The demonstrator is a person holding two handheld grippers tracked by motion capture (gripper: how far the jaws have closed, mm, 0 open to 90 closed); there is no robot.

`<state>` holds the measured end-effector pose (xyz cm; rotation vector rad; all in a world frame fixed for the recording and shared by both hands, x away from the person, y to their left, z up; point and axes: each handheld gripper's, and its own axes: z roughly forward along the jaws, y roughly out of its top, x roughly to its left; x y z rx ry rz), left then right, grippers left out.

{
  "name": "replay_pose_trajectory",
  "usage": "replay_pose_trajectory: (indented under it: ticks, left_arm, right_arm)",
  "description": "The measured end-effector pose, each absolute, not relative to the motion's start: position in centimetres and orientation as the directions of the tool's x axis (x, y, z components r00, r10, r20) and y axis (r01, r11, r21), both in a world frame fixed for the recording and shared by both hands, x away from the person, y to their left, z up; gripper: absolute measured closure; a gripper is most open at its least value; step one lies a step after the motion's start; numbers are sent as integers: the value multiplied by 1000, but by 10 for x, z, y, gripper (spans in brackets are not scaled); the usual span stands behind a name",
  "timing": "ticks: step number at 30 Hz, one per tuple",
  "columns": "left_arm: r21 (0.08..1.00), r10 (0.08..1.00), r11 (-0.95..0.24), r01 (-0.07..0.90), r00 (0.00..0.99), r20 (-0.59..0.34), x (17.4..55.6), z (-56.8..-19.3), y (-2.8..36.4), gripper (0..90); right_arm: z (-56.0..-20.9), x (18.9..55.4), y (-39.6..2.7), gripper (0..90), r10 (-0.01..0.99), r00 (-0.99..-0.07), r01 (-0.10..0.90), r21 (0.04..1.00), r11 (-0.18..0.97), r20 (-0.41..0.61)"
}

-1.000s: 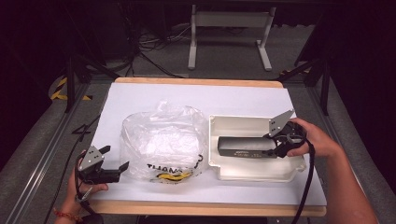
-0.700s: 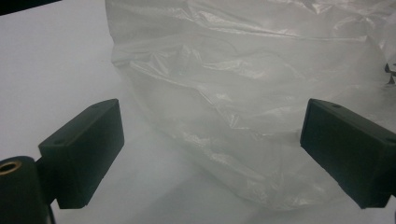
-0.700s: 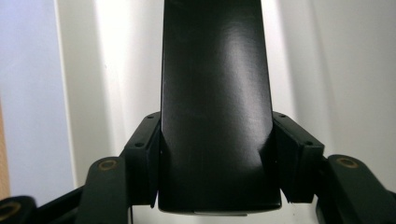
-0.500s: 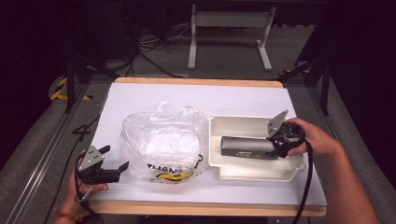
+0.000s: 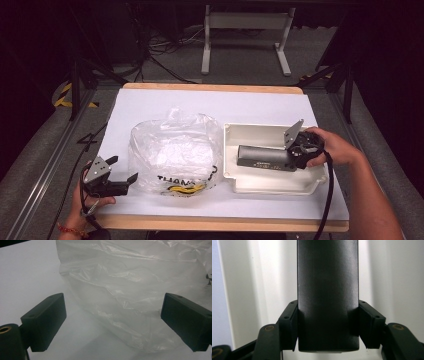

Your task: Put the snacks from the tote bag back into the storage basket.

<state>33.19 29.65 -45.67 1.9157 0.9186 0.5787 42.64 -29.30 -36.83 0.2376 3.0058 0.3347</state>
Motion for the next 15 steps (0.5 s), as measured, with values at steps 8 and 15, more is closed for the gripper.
replay_pose_trajectory:
  ticks: [8,15]
  left_arm:
    - [879,790,-306,365,613,21,331,-457,297,72]
    - [880,788,-302,367,615,14,332,-457,298,71]
  right_arm:
    - [-373,431,-295,420,167,-981,144,208,967,-96]
    - [-374,433,-296,392,174,-980,153,194,969,-94]
